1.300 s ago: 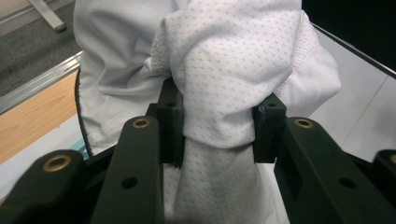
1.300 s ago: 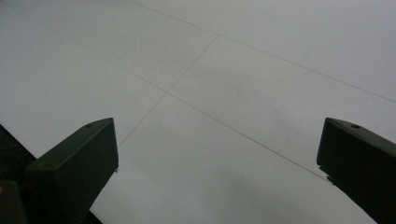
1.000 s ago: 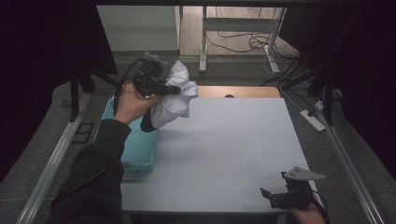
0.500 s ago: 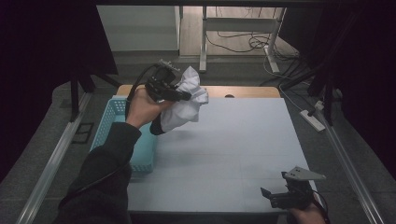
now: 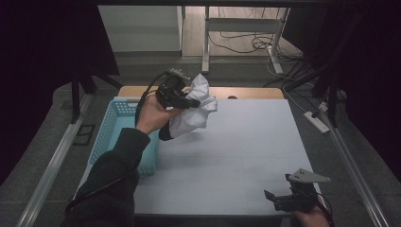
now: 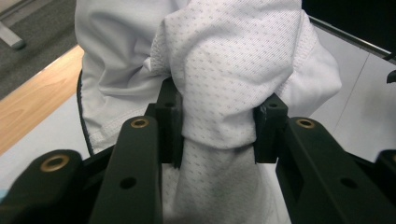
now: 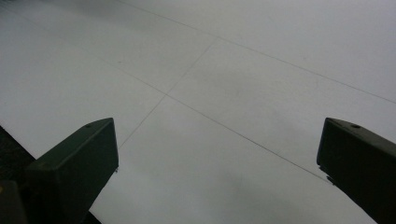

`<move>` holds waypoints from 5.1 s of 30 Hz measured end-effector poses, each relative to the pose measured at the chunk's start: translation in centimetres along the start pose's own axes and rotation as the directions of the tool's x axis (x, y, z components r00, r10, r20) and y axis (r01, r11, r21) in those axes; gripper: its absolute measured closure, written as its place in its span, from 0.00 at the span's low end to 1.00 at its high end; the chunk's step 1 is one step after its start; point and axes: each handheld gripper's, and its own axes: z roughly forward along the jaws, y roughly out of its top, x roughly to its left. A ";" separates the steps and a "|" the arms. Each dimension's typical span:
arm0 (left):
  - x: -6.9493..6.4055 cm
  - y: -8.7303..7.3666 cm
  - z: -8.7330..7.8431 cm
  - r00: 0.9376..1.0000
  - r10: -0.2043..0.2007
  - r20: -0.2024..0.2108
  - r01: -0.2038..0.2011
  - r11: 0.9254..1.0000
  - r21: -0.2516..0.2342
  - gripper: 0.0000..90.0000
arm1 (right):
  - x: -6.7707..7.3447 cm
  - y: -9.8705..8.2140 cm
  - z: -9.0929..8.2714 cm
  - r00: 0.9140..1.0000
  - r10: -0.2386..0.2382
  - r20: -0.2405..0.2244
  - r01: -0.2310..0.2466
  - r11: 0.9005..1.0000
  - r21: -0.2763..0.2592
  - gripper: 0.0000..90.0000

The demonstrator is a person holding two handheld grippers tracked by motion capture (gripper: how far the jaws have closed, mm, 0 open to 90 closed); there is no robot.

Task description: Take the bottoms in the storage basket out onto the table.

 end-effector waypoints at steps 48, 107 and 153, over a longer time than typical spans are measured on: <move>-0.1 -4.2 10.1 0.996 -0.052 0.070 0.046 0.995 0.085 0.67 | -0.1 0.0 0.0 1.000 -0.003 -0.011 0.003 1.000 -0.001 0.00; -0.1 -8.1 17.1 0.997 -0.045 0.056 0.033 0.981 0.190 0.38 | 0.0 0.0 0.0 1.000 -0.016 -0.021 0.016 1.000 0.005 0.00; -0.2 -6.8 12.6 0.992 -0.032 0.121 0.025 0.998 0.057 0.00 | 0.2 0.1 0.2 0.999 -0.035 -0.030 0.035 0.999 0.018 0.00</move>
